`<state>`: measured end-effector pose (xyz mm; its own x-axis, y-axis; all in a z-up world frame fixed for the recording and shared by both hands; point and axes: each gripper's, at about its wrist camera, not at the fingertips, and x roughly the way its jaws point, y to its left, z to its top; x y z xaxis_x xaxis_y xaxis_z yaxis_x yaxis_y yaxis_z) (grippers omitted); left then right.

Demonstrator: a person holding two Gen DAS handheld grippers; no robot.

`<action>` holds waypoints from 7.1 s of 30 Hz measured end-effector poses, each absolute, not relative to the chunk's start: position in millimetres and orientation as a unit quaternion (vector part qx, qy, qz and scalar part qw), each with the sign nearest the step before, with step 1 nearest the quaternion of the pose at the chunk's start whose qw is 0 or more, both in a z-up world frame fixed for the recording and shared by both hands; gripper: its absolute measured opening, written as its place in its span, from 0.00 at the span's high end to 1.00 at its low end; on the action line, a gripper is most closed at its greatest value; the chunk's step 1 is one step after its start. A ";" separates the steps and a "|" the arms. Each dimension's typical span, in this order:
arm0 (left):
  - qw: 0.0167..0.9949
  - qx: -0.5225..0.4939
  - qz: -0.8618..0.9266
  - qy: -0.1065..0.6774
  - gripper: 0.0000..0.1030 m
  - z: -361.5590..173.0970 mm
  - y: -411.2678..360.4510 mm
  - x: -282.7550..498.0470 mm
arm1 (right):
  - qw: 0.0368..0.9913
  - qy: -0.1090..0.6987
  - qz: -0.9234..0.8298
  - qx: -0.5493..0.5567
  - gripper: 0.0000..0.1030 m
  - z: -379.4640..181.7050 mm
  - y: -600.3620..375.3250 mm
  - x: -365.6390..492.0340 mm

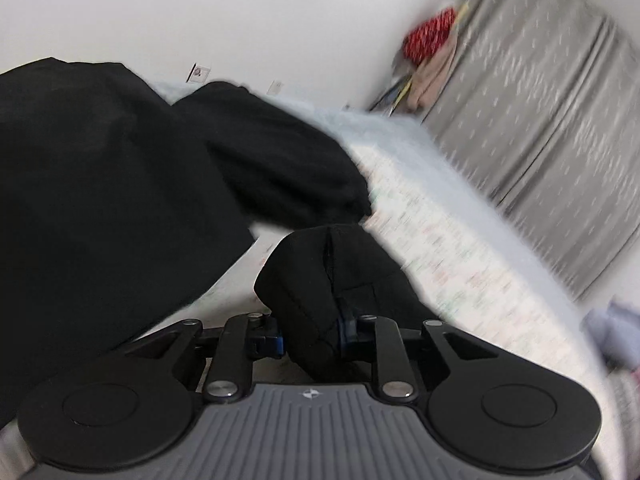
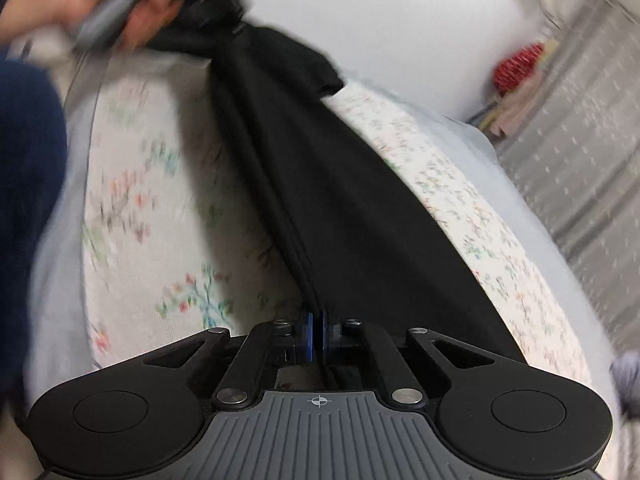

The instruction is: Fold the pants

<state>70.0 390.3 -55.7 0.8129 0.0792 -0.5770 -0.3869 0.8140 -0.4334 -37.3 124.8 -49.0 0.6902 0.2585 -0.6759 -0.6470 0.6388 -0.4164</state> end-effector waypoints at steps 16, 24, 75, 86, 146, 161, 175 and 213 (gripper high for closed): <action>0.945 -0.153 0.115 0.265 0.23 5.1 398.4 76.6 | 0.895 0.342 0.262 -0.114 0.52 13.0 -10.1 53.3; 0.910 -0.015 0.041 0.413 0.16 -20.1 346.3 224.9 | 0.871 0.447 0.195 -0.057 0.52 -30.7 -100.3 201.3; 0.942 -0.046 0.111 0.315 0.65 -70.1 341.9 212.9 | 0.780 0.508 0.333 0.153 0.68 -86.4 27.7 340.0; 0.944 -0.065 0.102 0.308 0.66 -75.3 349.0 211.0 | 0.816 0.469 0.335 0.058 0.99 -82.4 36.6 330.4; 0.904 -0.132 0.224 0.341 0.50 -49.9 381.1 107.7 | 0.827 0.351 0.299 -0.322 0.93 -73.2 63.0 -18.7; 0.948 -0.034 0.093 0.302 0.39 37.7 240.8 114.2 | 0.864 0.476 0.162 -0.021 0.40 -51.1 -102.4 45.1; 0.909 0.069 -0.039 0.409 0.33 -80.9 44.0 145.1 | 0.870 0.484 -0.018 0.091 0.42 -45.2 -306.6 11.3; 0.897 -0.124 0.203 0.373 0.27 -61.9 233.1 131.0 | 0.900 0.411 -0.128 0.066 0.37 -42.7 -352.0 4.4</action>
<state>131.0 233.1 -61.9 0.6398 0.2722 -0.7187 -0.4571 0.8866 -0.0712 4.4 -352.0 -42.7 0.6300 -0.1759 -0.7564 0.2842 0.9587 0.0137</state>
